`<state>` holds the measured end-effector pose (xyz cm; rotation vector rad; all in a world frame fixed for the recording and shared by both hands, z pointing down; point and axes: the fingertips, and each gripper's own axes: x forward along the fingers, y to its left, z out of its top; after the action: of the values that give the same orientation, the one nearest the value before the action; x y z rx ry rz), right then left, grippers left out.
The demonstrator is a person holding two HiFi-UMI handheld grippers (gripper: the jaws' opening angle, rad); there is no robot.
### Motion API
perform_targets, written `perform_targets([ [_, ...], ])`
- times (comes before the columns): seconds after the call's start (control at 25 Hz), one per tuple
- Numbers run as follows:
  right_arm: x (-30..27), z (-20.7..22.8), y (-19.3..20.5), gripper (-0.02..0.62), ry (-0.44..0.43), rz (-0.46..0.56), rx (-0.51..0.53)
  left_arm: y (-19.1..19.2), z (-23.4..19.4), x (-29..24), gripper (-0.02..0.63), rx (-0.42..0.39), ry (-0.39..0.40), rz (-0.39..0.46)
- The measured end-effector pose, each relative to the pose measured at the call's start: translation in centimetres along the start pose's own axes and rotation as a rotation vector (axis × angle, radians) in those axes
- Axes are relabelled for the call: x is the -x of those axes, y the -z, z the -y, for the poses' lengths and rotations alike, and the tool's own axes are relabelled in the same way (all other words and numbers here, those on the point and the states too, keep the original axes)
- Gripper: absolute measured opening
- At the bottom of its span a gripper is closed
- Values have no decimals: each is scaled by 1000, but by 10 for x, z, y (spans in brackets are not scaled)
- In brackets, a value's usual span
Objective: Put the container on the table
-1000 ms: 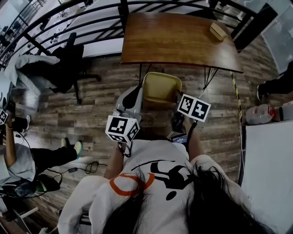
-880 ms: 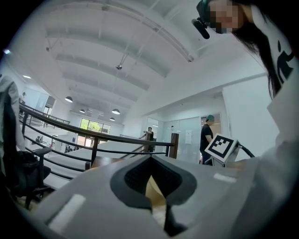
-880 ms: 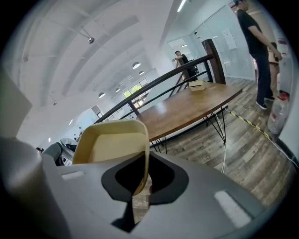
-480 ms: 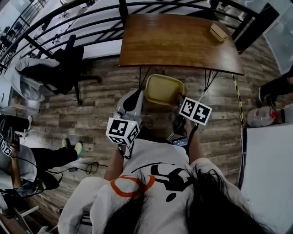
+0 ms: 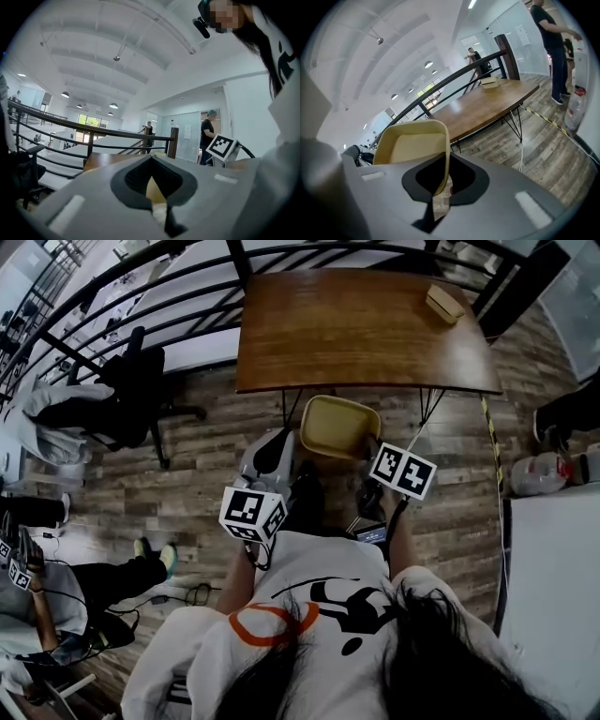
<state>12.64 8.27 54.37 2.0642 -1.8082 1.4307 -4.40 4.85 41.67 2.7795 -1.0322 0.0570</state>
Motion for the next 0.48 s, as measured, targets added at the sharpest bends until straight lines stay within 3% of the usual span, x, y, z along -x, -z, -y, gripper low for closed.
perform_targets([
  [0.48,-80,-7,-78,34,47,-14,-4,-15,-68,-102,0,-14,43,-22],
])
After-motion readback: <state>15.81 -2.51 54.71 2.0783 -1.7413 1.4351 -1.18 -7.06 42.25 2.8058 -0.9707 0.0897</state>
